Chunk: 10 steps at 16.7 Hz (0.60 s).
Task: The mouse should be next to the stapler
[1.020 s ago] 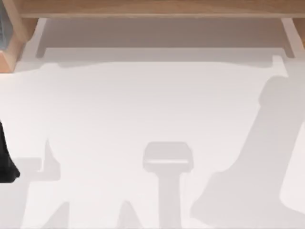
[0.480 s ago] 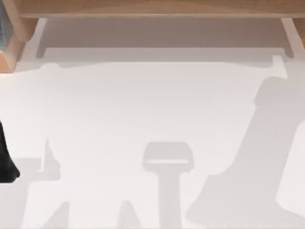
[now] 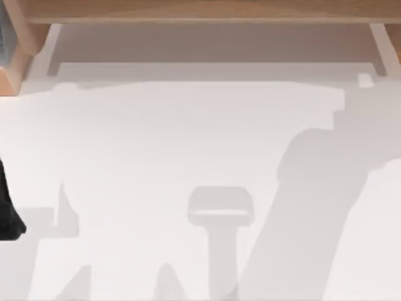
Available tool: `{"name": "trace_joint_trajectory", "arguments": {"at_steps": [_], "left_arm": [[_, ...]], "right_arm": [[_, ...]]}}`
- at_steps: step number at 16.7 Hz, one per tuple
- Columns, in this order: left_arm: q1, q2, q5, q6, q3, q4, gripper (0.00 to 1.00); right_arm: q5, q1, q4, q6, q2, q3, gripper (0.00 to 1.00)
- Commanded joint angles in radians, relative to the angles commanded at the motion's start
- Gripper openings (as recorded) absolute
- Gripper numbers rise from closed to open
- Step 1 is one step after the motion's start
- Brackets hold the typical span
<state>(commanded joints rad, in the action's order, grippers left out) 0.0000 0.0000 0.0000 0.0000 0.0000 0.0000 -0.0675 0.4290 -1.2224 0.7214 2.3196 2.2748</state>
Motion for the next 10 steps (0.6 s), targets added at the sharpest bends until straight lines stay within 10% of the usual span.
{"name": "trace_joint_trajectory", "arguments": {"at_steps": [10], "left_arm": [[0.0, 0.0, 0.0, 0.0, 0.0, 0.0, 1.0]], "right_arm": [[-0.031, 0.236, 0.165, 0.227, -0.413, -0.516, 0.0]]}}
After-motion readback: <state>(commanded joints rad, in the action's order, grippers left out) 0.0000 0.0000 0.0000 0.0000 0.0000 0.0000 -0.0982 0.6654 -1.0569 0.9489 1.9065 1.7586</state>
